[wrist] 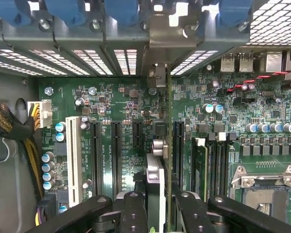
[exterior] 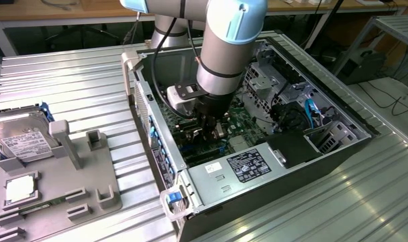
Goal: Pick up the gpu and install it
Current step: 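Insert the gpu into the slot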
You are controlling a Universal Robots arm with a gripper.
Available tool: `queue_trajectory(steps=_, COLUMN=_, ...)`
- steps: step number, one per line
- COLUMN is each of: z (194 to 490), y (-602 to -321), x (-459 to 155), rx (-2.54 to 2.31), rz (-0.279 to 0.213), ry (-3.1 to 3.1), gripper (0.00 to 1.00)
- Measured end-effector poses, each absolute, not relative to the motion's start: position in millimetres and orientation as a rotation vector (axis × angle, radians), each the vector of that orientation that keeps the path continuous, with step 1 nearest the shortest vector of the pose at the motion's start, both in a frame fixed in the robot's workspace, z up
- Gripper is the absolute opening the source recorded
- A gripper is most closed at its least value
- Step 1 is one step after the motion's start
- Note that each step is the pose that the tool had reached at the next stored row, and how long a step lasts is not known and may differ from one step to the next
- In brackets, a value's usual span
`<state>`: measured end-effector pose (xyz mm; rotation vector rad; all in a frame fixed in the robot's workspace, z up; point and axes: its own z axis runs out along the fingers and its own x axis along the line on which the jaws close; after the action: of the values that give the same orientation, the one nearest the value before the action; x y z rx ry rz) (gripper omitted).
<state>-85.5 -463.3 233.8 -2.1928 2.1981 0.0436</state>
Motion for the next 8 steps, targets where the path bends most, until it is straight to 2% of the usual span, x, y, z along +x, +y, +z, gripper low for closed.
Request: queue_trajectory(steps=8, z=233.8, y=-463.3, x=-85.5, rx=-2.193, rz=0.044, ry=2.198, gripper=0.28)
